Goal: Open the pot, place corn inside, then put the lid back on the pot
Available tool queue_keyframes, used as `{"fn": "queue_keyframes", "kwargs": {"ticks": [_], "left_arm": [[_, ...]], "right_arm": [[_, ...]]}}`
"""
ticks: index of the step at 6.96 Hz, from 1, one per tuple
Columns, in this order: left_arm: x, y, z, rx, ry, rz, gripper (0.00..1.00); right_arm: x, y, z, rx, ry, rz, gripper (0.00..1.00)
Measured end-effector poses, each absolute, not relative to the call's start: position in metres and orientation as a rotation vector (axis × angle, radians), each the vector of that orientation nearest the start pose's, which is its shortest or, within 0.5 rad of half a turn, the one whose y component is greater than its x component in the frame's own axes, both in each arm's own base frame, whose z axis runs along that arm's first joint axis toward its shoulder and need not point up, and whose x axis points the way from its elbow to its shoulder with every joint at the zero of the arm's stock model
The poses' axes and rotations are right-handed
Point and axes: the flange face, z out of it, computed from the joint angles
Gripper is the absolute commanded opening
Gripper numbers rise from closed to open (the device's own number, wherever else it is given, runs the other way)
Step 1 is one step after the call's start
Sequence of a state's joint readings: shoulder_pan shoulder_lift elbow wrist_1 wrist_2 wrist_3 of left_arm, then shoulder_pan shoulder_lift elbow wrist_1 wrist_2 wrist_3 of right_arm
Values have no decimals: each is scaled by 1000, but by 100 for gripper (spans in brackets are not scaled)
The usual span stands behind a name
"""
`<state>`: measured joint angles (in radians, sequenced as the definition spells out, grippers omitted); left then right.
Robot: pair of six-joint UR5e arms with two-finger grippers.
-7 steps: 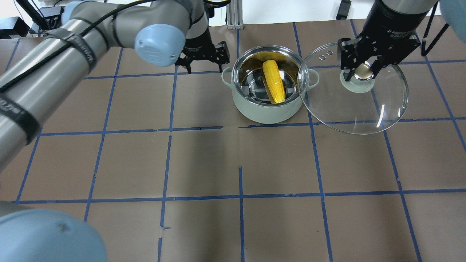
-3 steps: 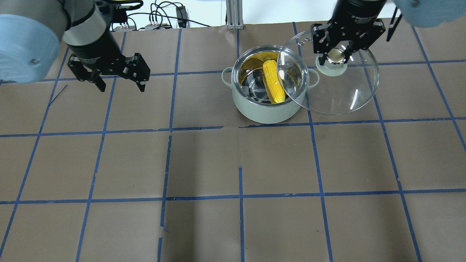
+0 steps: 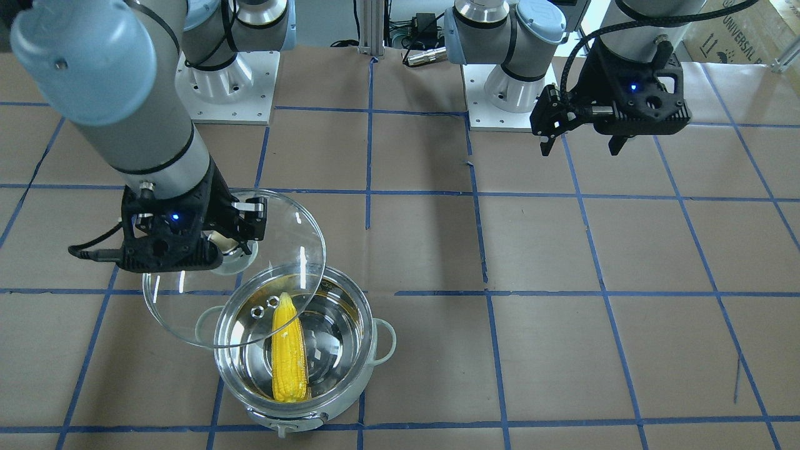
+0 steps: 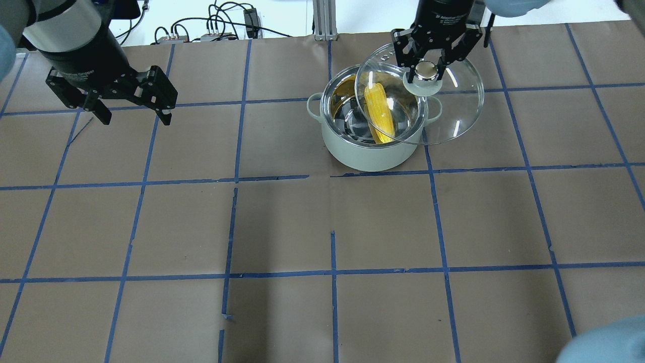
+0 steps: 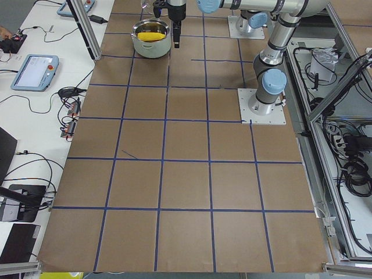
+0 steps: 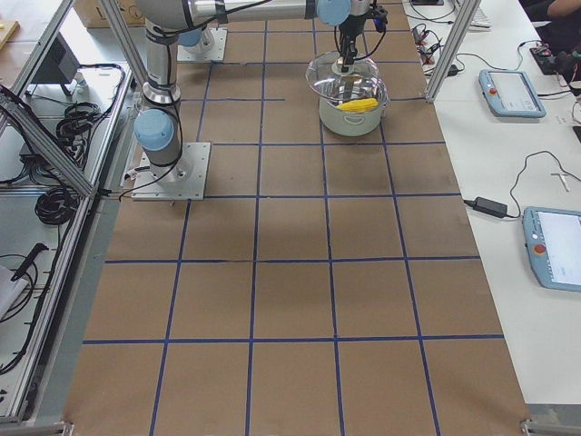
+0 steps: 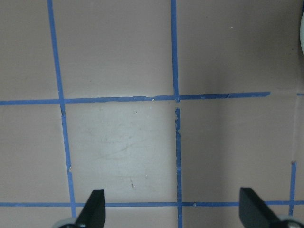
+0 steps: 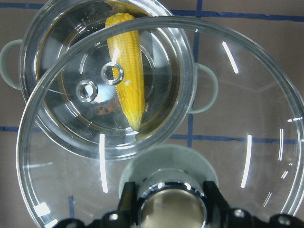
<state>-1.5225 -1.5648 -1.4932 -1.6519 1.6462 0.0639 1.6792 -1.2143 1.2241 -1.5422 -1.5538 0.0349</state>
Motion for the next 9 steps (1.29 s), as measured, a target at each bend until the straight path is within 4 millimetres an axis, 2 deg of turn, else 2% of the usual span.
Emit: {"fn": "queue_keyframes", "kwargs": {"ticks": [2, 5, 7, 9], "left_arm": [[-103, -507, 520, 22, 3074, 41, 100], [-107, -510, 517, 24, 3103, 58, 100], [-108, -510, 516, 25, 3107, 60, 100], [-108, -511, 515, 23, 3110, 60, 100]], "right_arm": [[224, -652, 424, -135, 3119, 103, 27], [245, -689, 385, -151, 3119, 138, 26], [249, -701, 374, -153, 3120, 135, 26], [254, -707, 371, -158, 3124, 123, 26]]}}
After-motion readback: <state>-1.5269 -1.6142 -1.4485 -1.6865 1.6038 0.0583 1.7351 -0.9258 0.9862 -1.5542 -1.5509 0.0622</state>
